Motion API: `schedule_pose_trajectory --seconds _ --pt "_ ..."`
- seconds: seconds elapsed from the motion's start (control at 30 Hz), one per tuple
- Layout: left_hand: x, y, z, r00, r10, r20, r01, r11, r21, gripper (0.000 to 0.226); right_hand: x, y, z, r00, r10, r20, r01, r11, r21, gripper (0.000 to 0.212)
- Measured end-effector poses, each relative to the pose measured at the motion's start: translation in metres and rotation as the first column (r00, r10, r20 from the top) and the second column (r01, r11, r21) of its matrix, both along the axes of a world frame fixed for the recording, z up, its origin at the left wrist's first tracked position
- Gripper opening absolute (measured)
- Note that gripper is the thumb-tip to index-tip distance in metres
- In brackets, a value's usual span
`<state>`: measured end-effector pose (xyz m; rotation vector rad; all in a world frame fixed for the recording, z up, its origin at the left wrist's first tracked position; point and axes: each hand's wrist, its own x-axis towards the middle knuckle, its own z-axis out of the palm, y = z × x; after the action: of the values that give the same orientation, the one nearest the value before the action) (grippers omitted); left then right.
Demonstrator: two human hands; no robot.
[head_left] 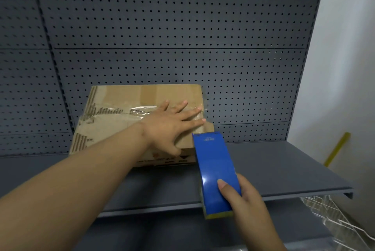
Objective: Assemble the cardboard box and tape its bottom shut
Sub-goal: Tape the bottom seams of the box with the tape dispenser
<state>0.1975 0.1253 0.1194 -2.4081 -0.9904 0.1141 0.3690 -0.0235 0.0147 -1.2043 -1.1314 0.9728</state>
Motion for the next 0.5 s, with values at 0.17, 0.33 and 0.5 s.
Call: schedule_pose_trajectory --seconds 0.17,0.33,0.5 --pt "0.001 0.010 0.013 0.999 0.001 0.033 0.002 0.996 -0.093 0.083 0.006 0.009 0.030 0.994 0.054 -0.100 -0.052 0.998 0.027 0.012" --pt "0.001 0.021 0.015 0.997 0.024 0.068 -0.014 0.990 -0.138 0.073 0.014 0.016 0.047 0.964 0.108 -0.243 -0.103 0.994 0.036 0.018" --pt "0.012 0.031 0.008 0.988 0.096 0.118 -0.069 0.974 -0.215 0.068 0.016 0.029 0.047 0.951 0.146 -0.274 -0.158 0.987 -0.023 0.026"
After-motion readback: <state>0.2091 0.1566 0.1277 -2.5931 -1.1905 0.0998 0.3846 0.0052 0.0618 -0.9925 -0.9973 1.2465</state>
